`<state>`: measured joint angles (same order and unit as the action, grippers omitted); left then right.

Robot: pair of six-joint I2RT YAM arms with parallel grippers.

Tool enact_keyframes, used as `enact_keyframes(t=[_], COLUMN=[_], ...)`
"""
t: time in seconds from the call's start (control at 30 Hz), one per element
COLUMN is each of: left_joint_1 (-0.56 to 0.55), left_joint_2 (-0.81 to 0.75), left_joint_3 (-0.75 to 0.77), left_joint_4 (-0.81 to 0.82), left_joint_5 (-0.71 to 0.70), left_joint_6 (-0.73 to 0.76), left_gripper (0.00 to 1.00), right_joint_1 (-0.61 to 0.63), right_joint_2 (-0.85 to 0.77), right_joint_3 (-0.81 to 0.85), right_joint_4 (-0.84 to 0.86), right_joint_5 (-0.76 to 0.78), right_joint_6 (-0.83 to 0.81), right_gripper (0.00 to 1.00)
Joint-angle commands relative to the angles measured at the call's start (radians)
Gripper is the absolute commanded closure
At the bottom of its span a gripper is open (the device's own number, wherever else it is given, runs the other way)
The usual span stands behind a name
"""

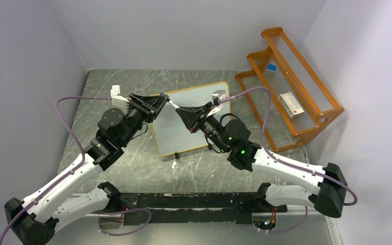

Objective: Write a sentence on the whiteboard
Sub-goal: Pass from the left arm to the right

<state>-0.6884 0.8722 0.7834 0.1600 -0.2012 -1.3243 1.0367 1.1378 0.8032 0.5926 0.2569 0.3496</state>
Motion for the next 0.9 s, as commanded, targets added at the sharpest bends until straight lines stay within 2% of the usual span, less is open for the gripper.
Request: enact_keyframes(t=[0.0,0.17,0.23,0.37,0.47,0.63,0.87], left_joint_1=[-0.003,-0.003,-0.003,-0.003,-0.003,-0.003,-0.007], left_joint_2=[-0.047,-0.101,-0.109,-0.093,-0.046,0.053,0.039], left_joint_3=[0.097,0.184,0.214,0.275,0.327,0.376,0.315], left_joint_4=[-0.172,-0.318,-0.330,-0.400,-0.474,-0.586,-0.565], left_joint_5=[-0.064,-0.072,-0.019,0.123,0.246,0.409,0.554], left_joint_6=[0.230,0.572,0.785,1.104,1.292,1.543,1.787], left_gripper=[0.58,0.41,0.34,0.25,0.22,0.20,0.23], right_joint_1=[-0.036,-0.111,-0.171,-0.276,-0.286,-0.287,-0.286], right_joint_2=[-0.064,-0.125,-0.133,-0.127,-0.107,-0.104,-0.090], right_joint_3=[0.080,0.154,0.199,0.292,0.366,0.435,0.506], right_joint_4=[-0.203,-0.436,-0.538,-0.725,-0.865,-0.975,-1.084], right_joint_5=[-0.084,-0.181,-0.266,-0.446,-0.496,-0.569,-0.602], right_joint_6=[-0.040,-0.051,-0.035,-0.048,-0.085,-0.102,-0.125], right_gripper=[1.00,1.00,1.00,1.00,1.00,1.00,1.00])
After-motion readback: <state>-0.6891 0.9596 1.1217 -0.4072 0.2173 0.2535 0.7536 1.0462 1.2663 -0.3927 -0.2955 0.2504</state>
